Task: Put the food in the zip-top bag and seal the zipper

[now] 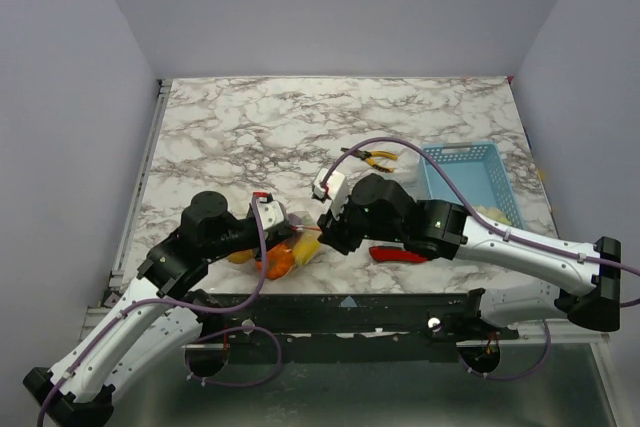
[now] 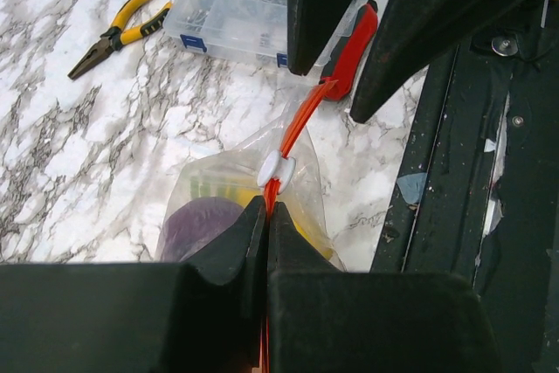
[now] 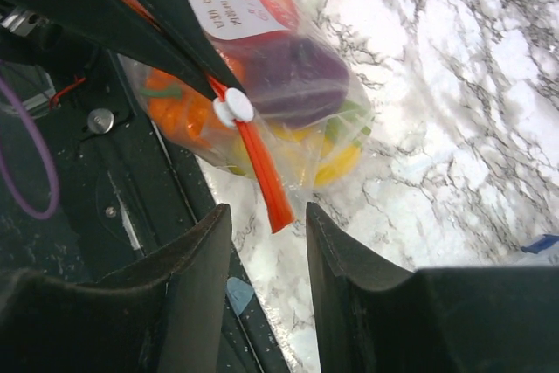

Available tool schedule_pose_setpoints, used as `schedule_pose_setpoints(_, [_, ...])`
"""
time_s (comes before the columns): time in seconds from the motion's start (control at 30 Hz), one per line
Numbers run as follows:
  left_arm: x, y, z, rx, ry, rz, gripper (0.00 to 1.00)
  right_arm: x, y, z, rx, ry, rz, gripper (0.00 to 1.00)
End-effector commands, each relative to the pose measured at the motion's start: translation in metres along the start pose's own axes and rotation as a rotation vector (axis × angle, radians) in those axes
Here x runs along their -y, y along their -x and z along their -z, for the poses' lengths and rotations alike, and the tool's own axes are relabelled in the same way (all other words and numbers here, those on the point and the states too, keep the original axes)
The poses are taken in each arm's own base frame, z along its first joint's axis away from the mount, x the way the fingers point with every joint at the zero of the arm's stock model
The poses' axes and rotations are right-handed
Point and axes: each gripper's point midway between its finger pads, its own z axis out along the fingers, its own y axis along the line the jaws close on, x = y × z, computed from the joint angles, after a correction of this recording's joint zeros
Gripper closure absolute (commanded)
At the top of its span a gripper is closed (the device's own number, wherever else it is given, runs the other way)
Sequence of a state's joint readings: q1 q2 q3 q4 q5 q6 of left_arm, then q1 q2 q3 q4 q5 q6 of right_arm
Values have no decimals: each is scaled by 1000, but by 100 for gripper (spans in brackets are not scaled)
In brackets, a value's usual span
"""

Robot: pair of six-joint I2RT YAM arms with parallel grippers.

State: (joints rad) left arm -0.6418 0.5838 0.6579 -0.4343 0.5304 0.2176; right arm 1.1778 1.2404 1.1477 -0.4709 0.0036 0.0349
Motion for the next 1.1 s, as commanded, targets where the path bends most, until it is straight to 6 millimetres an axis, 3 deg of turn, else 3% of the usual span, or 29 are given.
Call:
schedule_pose_setpoints(0.0, [-3,8,0,25,16,-14,100,13,16,5,46,-90,-13,59])
schedule_pose_setpoints(0.3, [-4,8,0,27,18,-8,100,5,29,-17,113,-41,27,68])
schedule_pose_setpoints(0.43, [-5,9,0,29,25,-6,100,4,25,-28,84,-34,54,70])
schedule_pose_setpoints(0.7, [-7,8,0,25,39,-6,100,9,20,-20,68,-55,76,61])
schedule_pose_setpoints(0.9, [-10,8,0,22,50,-5,100,-11,16,-16,83,46,99,56])
schedule_pose_setpoints(1.07, [-10,8,0,22,53,3,100,4,14,-27,81,-73,144,64])
